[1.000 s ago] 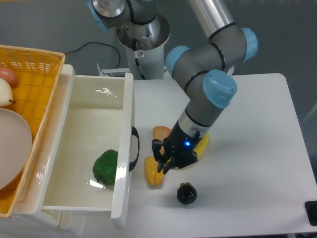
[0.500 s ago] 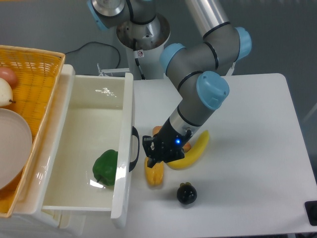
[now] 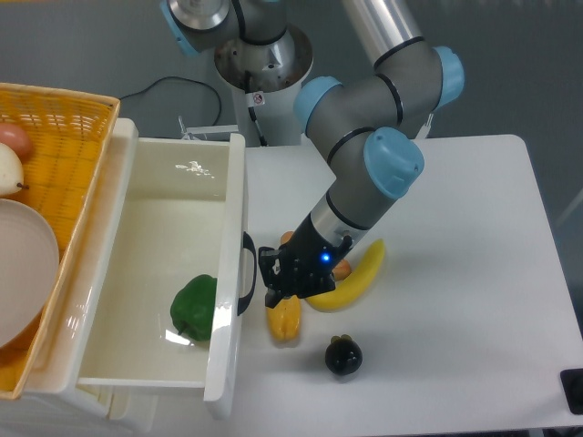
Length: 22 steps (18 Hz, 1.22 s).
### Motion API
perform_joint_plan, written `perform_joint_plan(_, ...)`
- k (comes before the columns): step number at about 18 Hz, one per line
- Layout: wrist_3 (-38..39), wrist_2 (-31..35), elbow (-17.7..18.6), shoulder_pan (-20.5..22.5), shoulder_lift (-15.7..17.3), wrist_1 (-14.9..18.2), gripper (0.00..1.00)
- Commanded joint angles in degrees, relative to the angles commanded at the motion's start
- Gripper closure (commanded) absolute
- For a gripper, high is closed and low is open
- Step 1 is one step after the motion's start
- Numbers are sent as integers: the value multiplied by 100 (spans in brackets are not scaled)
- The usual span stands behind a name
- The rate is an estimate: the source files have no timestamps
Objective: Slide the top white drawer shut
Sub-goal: 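Lower the gripper against the outer face of the drawer front, then push the drawer front with the gripper into the cabinet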
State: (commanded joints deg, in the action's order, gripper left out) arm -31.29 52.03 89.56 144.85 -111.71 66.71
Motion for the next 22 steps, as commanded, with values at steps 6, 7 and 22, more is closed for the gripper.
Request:
perform_joint_plan(6,9,-17,35,-123,35,0,100)
perform_joint_plan(7,17,-26,35,-132,44,0,100)
perform_joint_plan(22,193,-35,53,-387,53,0,100)
